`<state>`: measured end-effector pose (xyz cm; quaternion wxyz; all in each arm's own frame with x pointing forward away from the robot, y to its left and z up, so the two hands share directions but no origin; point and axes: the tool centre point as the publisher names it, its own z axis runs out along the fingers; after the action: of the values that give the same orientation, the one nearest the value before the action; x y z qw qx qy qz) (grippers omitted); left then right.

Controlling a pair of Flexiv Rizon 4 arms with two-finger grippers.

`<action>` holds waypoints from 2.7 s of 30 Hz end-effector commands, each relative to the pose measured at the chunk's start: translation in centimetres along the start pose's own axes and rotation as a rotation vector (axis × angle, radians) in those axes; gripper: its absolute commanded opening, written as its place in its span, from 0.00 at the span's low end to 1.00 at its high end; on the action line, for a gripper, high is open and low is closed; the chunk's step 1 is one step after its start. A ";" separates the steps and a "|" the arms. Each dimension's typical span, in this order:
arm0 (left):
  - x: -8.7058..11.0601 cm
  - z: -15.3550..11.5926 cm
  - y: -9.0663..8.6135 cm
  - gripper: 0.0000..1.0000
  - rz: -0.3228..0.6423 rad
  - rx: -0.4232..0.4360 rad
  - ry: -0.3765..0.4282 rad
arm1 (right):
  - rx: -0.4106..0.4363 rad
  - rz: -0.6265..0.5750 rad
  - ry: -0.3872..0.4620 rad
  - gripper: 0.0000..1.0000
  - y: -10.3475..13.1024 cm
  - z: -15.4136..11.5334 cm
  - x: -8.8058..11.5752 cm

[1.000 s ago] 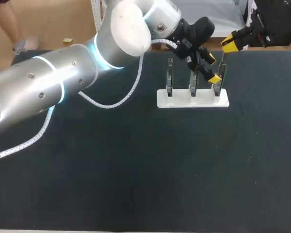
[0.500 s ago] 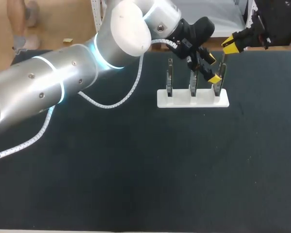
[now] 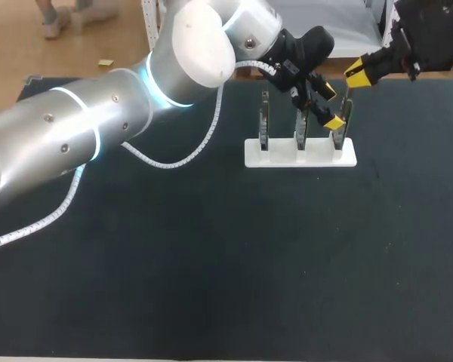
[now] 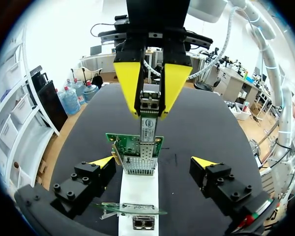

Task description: Pick up the optical module with the left hand, and insert it into the network port with the right hand.

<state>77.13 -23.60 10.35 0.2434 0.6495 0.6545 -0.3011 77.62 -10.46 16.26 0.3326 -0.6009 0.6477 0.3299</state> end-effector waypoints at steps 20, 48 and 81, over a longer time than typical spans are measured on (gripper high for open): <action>-0.1 0.0 0.1 1.00 -0.002 0.002 0.005 | -0.030 0.047 -0.102 1.00 -0.5 -2.0 -1.6; -0.1 0.0 0.1 1.00 -0.002 0.002 0.005 | -0.066 0.024 -0.104 0.00 -0.4 -1.2 -1.7; -0.1 0.0 0.1 1.00 -0.002 0.002 0.005 | -0.104 0.102 -0.042 0.00 -0.4 1.0 1.5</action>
<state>77.13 -23.60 10.35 0.2434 0.6495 0.6545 -0.3011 77.68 -10.58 14.77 0.2995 -0.5760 0.6522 0.3914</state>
